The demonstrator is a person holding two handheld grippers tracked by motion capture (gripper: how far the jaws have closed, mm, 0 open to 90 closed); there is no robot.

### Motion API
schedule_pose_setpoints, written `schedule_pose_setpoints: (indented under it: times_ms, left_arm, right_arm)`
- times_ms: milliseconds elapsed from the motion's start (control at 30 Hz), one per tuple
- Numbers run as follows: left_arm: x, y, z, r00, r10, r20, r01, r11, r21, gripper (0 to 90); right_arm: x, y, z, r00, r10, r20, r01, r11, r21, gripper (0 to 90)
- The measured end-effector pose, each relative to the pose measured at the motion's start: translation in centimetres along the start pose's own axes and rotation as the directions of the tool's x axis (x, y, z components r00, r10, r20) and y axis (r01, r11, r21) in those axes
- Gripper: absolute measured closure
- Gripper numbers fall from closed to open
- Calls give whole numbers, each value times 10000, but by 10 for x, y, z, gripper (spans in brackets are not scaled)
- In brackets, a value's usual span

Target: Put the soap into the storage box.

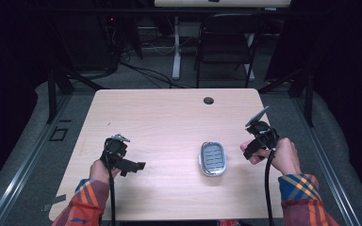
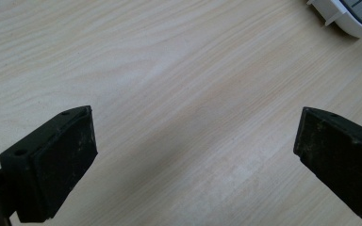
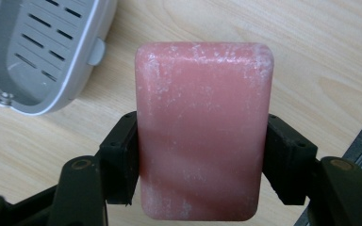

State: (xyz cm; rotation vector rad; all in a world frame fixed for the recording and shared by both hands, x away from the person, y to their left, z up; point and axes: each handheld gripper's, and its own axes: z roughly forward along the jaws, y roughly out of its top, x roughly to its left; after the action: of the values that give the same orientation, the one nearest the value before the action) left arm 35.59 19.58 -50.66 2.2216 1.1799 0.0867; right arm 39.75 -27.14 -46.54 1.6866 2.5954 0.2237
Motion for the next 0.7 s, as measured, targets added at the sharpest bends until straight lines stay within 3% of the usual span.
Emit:
schedule_pose_setpoints:
  times_ms: [700]
  left_arm:
    - [0, 0, 0, 10000, -19, 7, 19, 10000, -22, 0]
  right_arm:
    - [26, 18, -17, 9981, -612, -86, 612, 9981, 66, 371]
